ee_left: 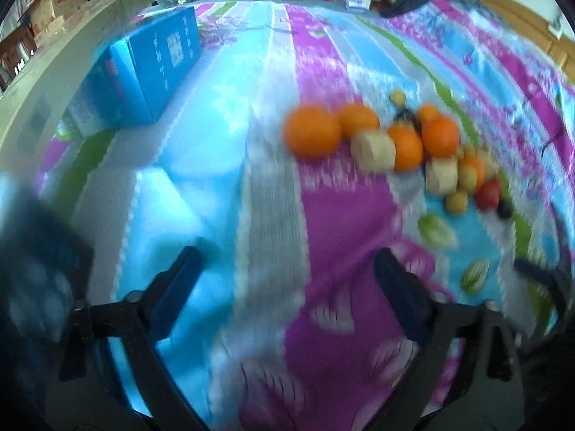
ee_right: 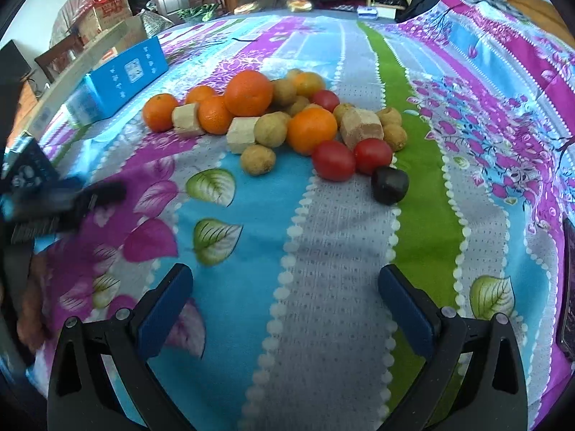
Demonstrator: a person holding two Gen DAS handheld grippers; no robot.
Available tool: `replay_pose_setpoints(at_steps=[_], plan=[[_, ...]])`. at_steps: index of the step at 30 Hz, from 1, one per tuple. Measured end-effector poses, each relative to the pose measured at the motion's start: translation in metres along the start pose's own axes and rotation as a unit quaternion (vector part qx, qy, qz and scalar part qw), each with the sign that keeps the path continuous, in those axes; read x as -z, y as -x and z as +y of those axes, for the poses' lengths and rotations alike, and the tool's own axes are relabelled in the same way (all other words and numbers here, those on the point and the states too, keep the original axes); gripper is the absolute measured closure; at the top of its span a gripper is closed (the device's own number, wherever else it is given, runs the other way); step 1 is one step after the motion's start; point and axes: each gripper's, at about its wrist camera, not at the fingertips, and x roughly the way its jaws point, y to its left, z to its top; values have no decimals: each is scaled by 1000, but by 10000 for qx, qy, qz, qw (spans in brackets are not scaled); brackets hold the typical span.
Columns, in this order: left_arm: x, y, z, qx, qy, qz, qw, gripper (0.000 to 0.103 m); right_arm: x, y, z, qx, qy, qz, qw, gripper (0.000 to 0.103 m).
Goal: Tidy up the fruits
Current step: 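Close the left tool on a large orange in the pile, then close the right tool on the dark plum while the left tool holds the orange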
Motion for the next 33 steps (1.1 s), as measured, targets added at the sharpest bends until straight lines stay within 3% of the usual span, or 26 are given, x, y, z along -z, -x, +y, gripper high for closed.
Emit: replay_pose_setpoints(at_steps=[4, 5, 6, 9, 15, 20, 22, 23, 24, 26, 28, 33], plan=[[-30, -8, 0, 250, 107, -68, 9996, 23, 9, 1, -1, -89, 181, -104, 9997, 0], [-34, -11, -2, 226, 36, -91, 9997, 33, 8, 1, 2, -49, 259, -68, 9996, 0], [-37, -13, -1, 205, 30, -91, 9997, 36, 8, 1, 3, -25, 309, -31, 9995, 0], [-46, -24, 7, 311, 259, -39, 9992, 35, 10, 0, 3, -47, 327, -62, 9994, 0], [-57, -32, -3, 381, -155, -100, 9991, 34, 9, 0, 0, -49, 331, -70, 9994, 0], [-64, -44, -1, 516, -173, -155, 9984, 35, 9, 6, -1, -129, 310, -64, 9994, 1], [-66, -44, 1, 697, -135, -124, 9974, 44, 11, 16, -6, -252, 146, -146, 9995, 21], [-66, -44, 1, 819, -125, -94, 9965, 56, 11, 22, -12, -388, 24, -206, 9990, 26], [-64, -42, -1, 885, -166, -77, 9959, 58, 11, 29, -19, -508, -129, -281, 9982, 34], [-62, -38, -5, 795, -324, -124, 9962, 58, 9, 39, -32, -551, -342, -440, 9969, 36], [-59, -34, -5, 774, -361, -133, 9963, 58, 3, 46, -47, -447, -540, -625, 9956, 47], [-51, -2, -5, 719, -296, -363, 9963, 58, -25, 35, -83, 16, -898, -654, 9938, 49]])
